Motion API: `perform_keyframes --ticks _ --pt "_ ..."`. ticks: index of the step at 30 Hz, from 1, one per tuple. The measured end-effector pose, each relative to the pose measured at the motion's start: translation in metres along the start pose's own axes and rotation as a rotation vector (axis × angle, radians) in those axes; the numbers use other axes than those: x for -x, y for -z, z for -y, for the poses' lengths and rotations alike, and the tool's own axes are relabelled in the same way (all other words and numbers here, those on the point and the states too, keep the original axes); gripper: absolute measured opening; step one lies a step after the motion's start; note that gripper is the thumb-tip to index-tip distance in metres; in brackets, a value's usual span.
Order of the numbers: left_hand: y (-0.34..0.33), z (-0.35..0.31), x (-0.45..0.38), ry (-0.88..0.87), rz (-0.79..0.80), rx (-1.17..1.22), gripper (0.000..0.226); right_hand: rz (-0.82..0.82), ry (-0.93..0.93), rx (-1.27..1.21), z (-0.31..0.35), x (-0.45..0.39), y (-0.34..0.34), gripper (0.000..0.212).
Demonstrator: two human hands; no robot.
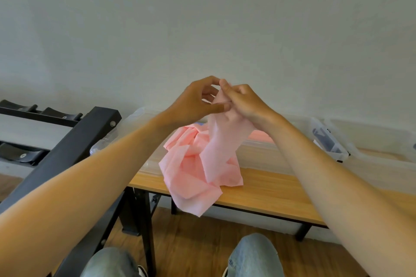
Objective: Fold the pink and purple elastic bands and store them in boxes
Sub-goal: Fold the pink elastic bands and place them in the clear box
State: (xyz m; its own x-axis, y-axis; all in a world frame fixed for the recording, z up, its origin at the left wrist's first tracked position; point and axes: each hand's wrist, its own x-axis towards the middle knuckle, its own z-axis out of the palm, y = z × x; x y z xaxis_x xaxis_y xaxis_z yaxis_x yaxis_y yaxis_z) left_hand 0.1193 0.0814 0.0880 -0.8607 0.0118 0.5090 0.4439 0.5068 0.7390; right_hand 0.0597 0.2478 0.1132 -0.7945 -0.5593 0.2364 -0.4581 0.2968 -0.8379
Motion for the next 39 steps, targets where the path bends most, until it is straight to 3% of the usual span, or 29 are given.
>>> perform_keyframes --ticks 2,6,11,15,20,24,30,33,36,38,39 --pt "0.001 -0.001 0.005 -0.012 -0.052 -0.001 0.04 0.024 0.017 -0.066 -0.001 0.001 0.003 0.065" --pt "0.003 -0.004 0.019 0.021 -0.208 0.051 0.009 0.088 0.107 -0.089 -0.006 0.012 0.016 0.038" --pt "0.01 -0.009 0.044 0.108 -0.362 0.242 0.036 0.066 0.195 -0.02 -0.008 0.035 0.032 0.01" --pt "0.009 -0.022 0.074 0.088 -0.395 0.13 0.046 -0.057 0.248 -0.019 -0.013 0.057 0.03 0.023" --pt "0.006 -0.033 0.121 0.115 -0.456 0.023 0.019 -0.152 0.326 0.001 -0.018 0.096 0.013 0.007" --pt "-0.009 -0.041 0.154 0.186 -0.482 0.126 0.012 -0.166 0.263 -0.116 -0.026 0.13 -0.003 0.006" --pt "-0.045 -0.031 0.201 0.31 -0.485 0.375 0.031 -0.136 0.09 -0.295 -0.052 0.186 -0.039 0.018" --pt "-0.057 -0.021 0.225 0.339 -0.502 0.444 0.061 -0.103 -0.015 -0.389 -0.072 0.208 -0.05 0.038" --pt "-0.066 -0.015 0.243 0.415 -0.544 0.443 0.05 -0.078 -0.069 -0.425 -0.083 0.22 -0.055 0.062" --pt "-0.069 -0.009 0.251 0.446 -0.49 0.381 0.022 -0.119 -0.082 -0.417 -0.09 0.223 -0.057 0.036" --pt "-0.068 -0.006 0.254 0.439 -0.439 0.342 0.019 -0.127 -0.077 -0.395 -0.093 0.224 -0.056 0.019"
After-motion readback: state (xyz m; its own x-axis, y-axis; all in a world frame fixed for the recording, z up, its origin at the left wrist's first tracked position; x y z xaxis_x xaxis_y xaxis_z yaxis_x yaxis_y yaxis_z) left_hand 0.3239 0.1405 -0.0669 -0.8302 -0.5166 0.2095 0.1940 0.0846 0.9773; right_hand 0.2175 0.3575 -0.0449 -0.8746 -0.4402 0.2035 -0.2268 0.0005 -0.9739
